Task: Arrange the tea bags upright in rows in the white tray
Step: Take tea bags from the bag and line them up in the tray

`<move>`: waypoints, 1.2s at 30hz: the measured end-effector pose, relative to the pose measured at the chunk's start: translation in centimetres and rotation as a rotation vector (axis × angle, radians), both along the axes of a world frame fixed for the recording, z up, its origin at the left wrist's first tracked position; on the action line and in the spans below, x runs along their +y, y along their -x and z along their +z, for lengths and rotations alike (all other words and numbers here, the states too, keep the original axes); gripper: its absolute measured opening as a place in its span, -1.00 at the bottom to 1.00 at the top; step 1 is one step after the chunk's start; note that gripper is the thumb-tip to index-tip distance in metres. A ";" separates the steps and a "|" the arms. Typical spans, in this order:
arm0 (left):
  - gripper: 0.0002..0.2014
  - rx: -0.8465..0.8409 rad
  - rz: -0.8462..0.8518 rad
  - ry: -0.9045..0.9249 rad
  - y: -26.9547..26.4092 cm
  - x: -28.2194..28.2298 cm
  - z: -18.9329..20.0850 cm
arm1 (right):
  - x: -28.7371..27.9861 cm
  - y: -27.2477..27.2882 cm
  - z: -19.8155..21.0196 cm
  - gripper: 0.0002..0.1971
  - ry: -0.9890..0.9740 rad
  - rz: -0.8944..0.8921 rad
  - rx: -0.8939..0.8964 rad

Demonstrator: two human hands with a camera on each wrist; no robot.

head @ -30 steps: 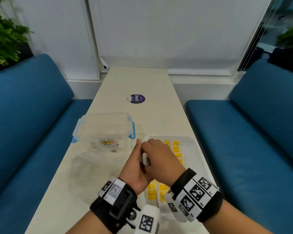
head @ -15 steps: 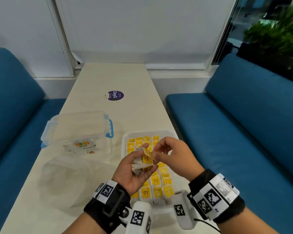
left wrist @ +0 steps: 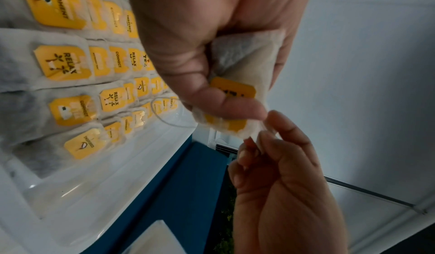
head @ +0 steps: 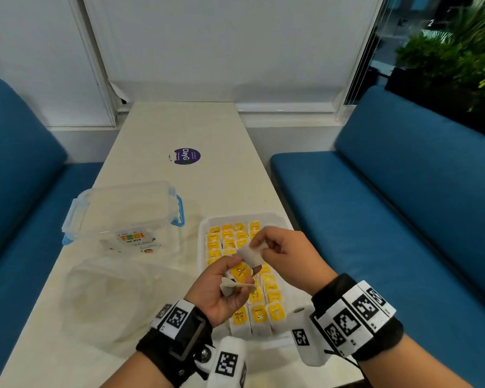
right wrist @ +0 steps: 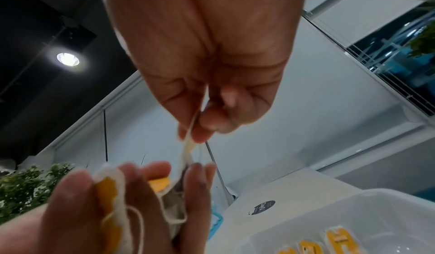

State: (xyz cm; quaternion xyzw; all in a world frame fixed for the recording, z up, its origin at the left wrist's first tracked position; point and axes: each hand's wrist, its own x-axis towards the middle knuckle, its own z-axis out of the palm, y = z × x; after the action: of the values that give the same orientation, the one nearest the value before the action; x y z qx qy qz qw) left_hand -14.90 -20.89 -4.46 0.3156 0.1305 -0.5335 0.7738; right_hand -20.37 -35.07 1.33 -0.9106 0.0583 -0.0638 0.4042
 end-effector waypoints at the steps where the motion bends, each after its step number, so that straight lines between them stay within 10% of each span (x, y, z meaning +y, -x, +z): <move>1: -0.61 0.004 -0.015 -0.011 -0.2 0.1 -0.1 | 0.0 0.0 0.2 -0.67 0.025 0.044 0.032; 12: -0.67 -0.001 0.067 -0.130 -1.1 0.9 -1.4 | -2.7 0.5 0.4 -0.86 0.302 -0.060 0.090; 21: -0.67 0.004 0.105 -0.127 -1.5 1.2 -1.4 | -4.3 1.1 -2.7 -0.86 0.059 -0.104 0.470; 30: -0.65 0.015 0.101 -0.141 -1.2 1.2 -1.8 | -3.5 1.0 -4.4 -0.93 0.330 0.105 0.631; 36: -0.67 0.024 0.109 -0.144 -1.1 1.5 -2.0 | -2.4 1.1 -6.4 -0.64 0.482 0.276 0.807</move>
State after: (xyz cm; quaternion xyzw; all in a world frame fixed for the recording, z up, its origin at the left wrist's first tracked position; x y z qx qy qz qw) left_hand -13.79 -19.35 -6.42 0.3563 0.1947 -0.4837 0.7754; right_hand -21.50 -37.49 -5.04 -0.9296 0.0727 0.3364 0.1316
